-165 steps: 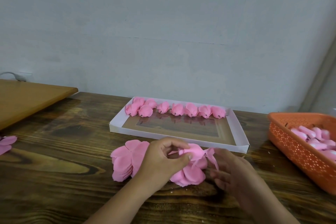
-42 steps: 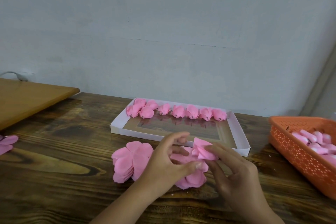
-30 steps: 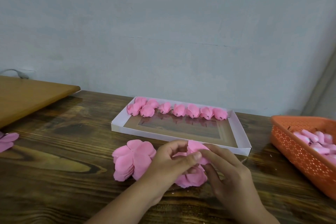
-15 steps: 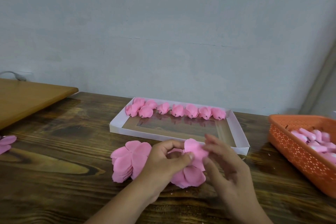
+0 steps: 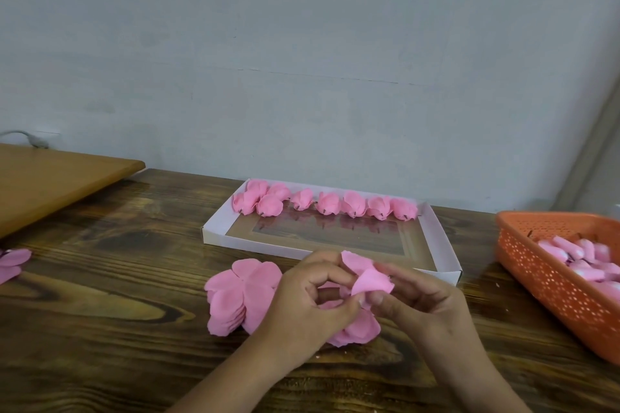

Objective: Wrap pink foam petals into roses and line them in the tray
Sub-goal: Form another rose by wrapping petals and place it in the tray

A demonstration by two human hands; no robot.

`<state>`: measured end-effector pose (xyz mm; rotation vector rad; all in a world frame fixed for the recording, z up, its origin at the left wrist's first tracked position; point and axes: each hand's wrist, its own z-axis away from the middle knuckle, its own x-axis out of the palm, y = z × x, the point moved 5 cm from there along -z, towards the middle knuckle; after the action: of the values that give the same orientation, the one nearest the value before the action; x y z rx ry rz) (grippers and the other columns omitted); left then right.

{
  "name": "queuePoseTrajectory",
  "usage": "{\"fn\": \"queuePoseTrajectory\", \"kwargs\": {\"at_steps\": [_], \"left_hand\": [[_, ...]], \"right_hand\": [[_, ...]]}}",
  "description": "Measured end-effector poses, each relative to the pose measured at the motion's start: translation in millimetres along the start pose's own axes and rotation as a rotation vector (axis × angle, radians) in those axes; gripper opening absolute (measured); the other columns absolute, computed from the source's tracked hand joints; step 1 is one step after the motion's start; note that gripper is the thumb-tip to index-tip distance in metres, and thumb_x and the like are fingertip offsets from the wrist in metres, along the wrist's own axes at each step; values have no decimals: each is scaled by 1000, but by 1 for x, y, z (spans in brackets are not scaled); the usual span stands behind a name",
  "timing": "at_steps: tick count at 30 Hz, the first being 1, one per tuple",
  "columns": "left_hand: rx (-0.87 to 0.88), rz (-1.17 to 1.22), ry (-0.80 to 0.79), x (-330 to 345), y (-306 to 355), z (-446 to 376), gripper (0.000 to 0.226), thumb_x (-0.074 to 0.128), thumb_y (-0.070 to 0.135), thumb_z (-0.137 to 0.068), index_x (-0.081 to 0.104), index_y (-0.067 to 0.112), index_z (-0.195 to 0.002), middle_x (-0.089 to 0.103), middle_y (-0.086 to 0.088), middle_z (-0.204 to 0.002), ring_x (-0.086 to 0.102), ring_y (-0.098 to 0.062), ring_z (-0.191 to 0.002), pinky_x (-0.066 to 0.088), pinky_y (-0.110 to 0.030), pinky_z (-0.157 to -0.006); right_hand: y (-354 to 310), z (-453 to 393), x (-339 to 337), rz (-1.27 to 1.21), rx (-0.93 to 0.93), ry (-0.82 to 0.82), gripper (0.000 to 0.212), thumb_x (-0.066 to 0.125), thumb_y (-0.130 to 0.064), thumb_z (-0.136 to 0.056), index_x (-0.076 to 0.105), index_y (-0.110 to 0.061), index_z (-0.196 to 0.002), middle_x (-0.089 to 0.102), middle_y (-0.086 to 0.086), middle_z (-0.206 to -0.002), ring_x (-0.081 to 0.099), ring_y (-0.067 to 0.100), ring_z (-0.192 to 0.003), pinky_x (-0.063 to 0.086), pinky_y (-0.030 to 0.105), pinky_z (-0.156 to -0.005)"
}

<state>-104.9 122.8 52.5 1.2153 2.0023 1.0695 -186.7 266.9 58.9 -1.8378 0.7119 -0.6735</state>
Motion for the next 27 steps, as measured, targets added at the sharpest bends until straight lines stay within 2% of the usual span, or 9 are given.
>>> {"fn": "queuePoseTrajectory", "kwargs": {"at_steps": [3,6,12,15,17,19,23,25,27], "left_hand": [[-5,-3,-3,1,0,0,13,78,28,-77,78,29,-89,69,12,-109,69,-17,-107,59,-24,-80],[-21,22,7,2,1,0,11,78,28,-76,78,31,-87,68,13,-104,70,-17,-104,59,-24,-78],[-63,62,16,3,0,1,15,83,33,-74,76,30,-88,70,2,-105,69,-25,-107,61,-36,-85],[-100,121,21,3,-1,2,30,84,31,-73,67,35,-97,72,0,-107,71,-24,-106,60,-32,-80],[-132,145,36,1,-2,3,35,80,38,-75,64,41,-105,71,4,-110,71,-19,-106,60,-30,-81],[-195,181,43,-2,-5,2,37,71,47,-78,64,45,-114,71,7,-112,69,-17,-110,59,-36,-90],[-264,318,-16,-2,-7,0,42,66,40,-80,68,37,-122,71,-2,-113,69,-26,-111,58,-40,-90],[-267,305,-40,0,-6,0,45,72,41,-79,67,39,-123,71,-1,-114,69,-24,-112,59,-37,-88],[-242,218,-54,2,-4,1,51,80,42,-75,63,45,-123,71,7,-114,69,-16,-111,58,-27,-84]], "right_hand": [[-4,1,3,50,-77,14,40,75,-2,-68,81,-30,-95,78,6,-94,76,16,-85,59,21,-67],[-7,2,6,69,-130,43,40,75,-3,-67,81,-33,-92,79,2,-91,75,12,-80,58,19,-65],[-4,2,3,63,-143,107,35,75,1,-66,82,-23,-91,79,6,-90,75,15,-79,58,22,-65],[-2,2,2,66,-140,131,32,75,1,-63,78,-15,-91,78,7,-89,75,16,-78,59,23,-65],[-1,2,2,53,-136,131,31,75,1,-63,76,-11,-92,78,8,-89,75,17,-78,59,23,-65],[-1,2,2,62,-133,126,31,75,-1,-62,76,-11,-92,78,7,-88,75,16,-77,59,22,-65],[2,1,2,59,-104,126,32,77,-3,-59,76,-10,-91,78,9,-87,74,15,-75,58,22,-63],[3,1,1,60,-99,134,33,77,-4,-59,76,-11,-91,78,9,-88,74,16,-76,59,24,-64],[2,1,0,84,-109,143,32,77,-5,-60,76,-11,-92,78,8,-90,74,17,-77,60,27,-67]]}}
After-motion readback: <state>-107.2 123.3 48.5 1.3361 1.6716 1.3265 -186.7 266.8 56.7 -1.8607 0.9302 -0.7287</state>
